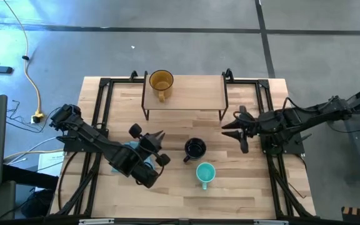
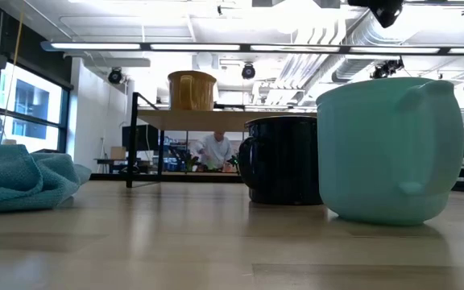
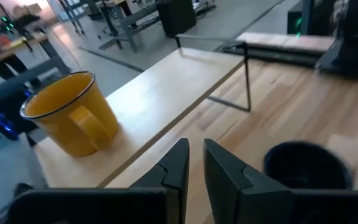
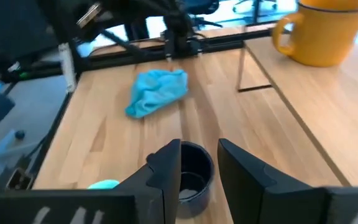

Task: Stack small to large cups/mugs on shelf
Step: Put the black cup on the shelf

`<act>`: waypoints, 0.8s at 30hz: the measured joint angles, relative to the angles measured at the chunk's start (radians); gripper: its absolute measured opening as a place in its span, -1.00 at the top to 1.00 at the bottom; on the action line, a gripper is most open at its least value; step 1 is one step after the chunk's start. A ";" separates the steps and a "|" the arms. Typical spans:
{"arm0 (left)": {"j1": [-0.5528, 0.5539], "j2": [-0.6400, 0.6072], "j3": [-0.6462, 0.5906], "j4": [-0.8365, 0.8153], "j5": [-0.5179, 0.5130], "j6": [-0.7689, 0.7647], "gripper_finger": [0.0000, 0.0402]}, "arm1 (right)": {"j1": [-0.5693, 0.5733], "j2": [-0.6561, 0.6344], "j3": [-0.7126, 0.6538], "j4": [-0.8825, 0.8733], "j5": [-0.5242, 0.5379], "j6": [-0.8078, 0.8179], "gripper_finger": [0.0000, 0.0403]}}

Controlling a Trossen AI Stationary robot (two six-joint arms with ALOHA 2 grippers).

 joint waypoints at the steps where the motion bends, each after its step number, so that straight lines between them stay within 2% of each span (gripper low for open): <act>1: 0.000 0.000 0.011 0.004 0.006 0.000 0.81 | 0.000 0.000 0.000 0.001 -0.010 -0.014 0.52; 11: 0.000 0.000 0.049 0.008 0.048 -0.004 0.81 | 0.000 0.000 0.000 0.081 -0.023 -0.022 0.52; 19: 0.000 0.000 0.049 0.003 0.206 0.109 0.81 | 0.000 0.002 0.000 0.148 -0.023 0.001 0.52; 24: -0.001 0.010 0.034 0.006 0.239 0.111 0.81 | 0.000 0.002 0.000 0.169 -0.008 0.070 0.52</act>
